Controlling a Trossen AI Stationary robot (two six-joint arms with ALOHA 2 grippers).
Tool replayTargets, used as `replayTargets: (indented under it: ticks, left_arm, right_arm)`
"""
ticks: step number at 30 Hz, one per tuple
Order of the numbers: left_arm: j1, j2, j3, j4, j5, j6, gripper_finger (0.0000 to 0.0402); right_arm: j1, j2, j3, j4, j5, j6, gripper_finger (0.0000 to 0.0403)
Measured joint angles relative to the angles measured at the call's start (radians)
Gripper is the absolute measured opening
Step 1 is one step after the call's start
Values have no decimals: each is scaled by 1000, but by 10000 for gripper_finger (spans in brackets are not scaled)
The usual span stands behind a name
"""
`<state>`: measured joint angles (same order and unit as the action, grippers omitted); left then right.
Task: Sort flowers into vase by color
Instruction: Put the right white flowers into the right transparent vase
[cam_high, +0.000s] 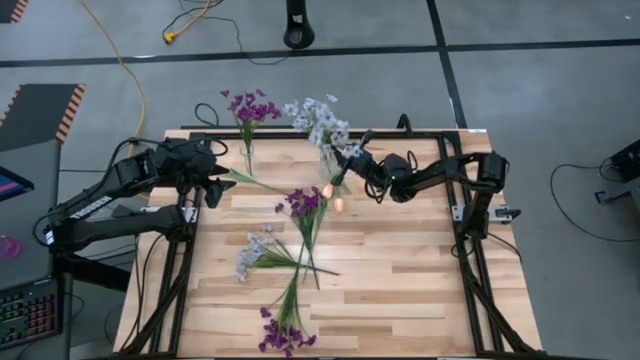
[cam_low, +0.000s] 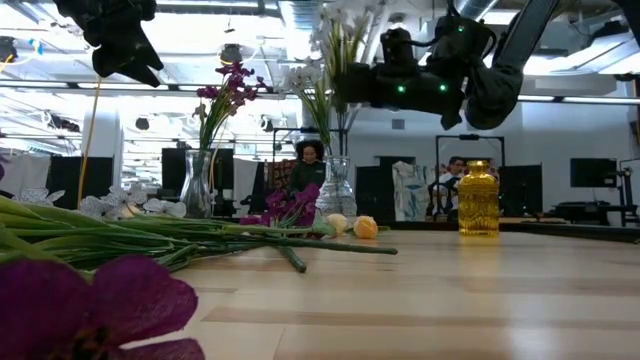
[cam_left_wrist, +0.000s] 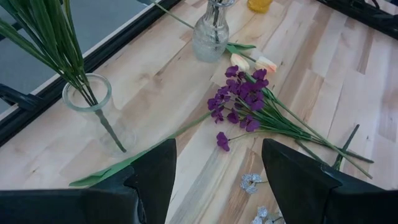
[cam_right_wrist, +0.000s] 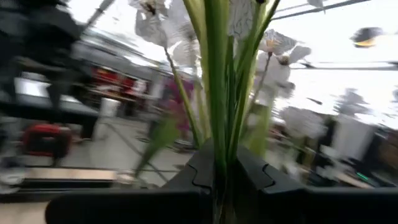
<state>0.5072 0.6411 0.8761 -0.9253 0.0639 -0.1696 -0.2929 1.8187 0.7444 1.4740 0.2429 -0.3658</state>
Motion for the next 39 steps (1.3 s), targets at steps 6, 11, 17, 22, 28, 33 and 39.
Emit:
replayTargets:
  ticks: [6, 11, 17, 22, 28, 33, 39]
  left_arm:
    - [0, 0, 0, 0, 0, 0, 224]
    - [0, 0, 0, 0, 0, 0, 224]
    - [0, 0, 0, 0, 0, 0, 224]
    - [0, 0, 0, 0, 0, 0, 224]
    - [0, 0, 0, 0, 0, 0, 224]
    - [0, 0, 0, 0, 1, 0, 224]
    - [0, 0, 0, -1, 1, 0, 224]
  right_arm:
    - [12, 0, 0, -7, 186, 2, 57]
    - [17, 0, 0, -16, 190, 1, 58]
    - [18, 0, 0, -31, 194, 0, 61]
    - [18, 0, 0, -40, 205, 0, 96]
    - [18, -1, 0, -57, 205, 16, 175]
    - [24, -1, 0, -114, 278, 144, 236]
    - [59, -7, 0, -175, 368, 157, 261]
